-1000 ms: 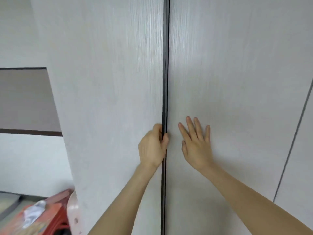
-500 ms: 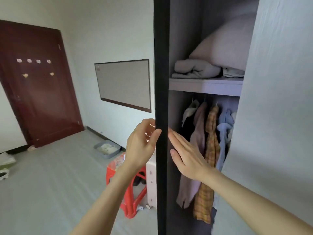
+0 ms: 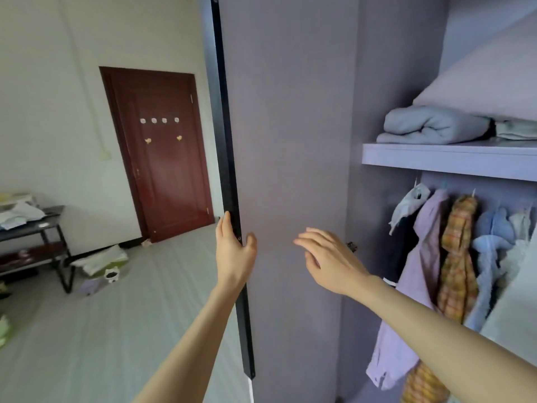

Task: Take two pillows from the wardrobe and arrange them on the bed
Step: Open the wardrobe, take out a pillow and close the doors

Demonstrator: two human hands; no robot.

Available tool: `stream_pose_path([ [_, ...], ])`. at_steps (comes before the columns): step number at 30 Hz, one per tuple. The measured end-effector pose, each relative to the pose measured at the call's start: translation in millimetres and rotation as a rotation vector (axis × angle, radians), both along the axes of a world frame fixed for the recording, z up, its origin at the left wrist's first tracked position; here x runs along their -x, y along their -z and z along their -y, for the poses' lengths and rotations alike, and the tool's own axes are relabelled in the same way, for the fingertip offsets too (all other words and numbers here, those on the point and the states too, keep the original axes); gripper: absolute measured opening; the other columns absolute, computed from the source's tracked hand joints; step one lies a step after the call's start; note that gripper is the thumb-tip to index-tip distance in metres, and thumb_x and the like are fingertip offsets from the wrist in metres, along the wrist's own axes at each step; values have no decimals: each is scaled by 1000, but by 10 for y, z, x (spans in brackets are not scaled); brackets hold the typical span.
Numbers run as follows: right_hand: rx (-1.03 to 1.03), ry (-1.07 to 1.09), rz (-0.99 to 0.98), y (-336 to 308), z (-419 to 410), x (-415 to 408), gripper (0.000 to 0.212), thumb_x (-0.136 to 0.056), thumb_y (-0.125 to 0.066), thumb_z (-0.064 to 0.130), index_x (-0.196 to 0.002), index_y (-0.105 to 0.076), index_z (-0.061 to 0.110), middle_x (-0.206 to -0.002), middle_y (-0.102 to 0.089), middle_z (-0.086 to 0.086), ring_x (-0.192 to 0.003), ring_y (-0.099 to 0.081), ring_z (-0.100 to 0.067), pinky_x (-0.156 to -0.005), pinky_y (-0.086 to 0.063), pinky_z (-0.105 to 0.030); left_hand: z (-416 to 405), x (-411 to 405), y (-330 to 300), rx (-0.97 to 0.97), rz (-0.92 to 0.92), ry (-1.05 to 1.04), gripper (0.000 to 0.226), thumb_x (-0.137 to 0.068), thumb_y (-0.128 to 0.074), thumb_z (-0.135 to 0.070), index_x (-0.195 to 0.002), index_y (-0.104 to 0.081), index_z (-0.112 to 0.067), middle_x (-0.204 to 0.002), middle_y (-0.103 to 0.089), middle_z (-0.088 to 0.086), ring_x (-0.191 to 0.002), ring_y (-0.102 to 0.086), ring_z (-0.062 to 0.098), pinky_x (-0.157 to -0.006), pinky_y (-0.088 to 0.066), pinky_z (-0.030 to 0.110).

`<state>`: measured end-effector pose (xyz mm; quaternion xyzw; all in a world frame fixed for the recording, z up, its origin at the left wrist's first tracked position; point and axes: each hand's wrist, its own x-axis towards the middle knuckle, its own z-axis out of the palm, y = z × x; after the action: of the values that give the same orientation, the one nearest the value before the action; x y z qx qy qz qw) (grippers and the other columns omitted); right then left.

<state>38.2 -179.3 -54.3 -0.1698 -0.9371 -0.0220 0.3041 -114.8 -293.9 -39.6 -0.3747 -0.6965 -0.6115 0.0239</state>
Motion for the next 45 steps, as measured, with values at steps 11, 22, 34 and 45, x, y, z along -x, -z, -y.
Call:
stream_pose_path([
  [11, -149, 345, -67, -346, -345, -1313, 24, -73, -63, -5, -94, -69, 4, -96, -71, -11, -92, -66, -28, -82, -52, -41, -770, -927, 50, 22, -396, 245, 43, -85, -49, -7, -128, -45, -10, -135, -44, 8, -122, -41, 26, -101, -39, 38],
  [22, -268, 885, -53, -803, -262, -2748, 29, -64, -63, -2, -91, -69, 5, -92, -70, -13, -86, -67, -32, -74, -54, -41, -2010, -2548, -683, -15, -235, 956, 51, -87, -53, -10, -136, -37, -8, -133, -50, 12, -117, -51, 29, -103, -40, 39],
  [34, -101, 1136, -326, -664, -105, -2838, 46, -92, -42, 10, -138, -36, 14, -144, -38, -5, -134, -32, -17, -106, -21, -18, -2243, -2951, -937, -5, 47, 1474, 53, -82, -42, 11, -127, -40, -18, -116, -54, 5, -89, -54, 12, -69, -49, 19],
  [45, -115, 1079, -762, -435, 906, -2502, 40, -92, -34, 23, -131, -43, 23, -128, -45, 12, -119, -42, 5, -101, -35, -12, -1205, -2610, -764, -253, -198, 1927, 74, -84, -38, 14, -118, -39, -51, -114, -50, -19, -101, -54, -10, -91, -42, 7],
])
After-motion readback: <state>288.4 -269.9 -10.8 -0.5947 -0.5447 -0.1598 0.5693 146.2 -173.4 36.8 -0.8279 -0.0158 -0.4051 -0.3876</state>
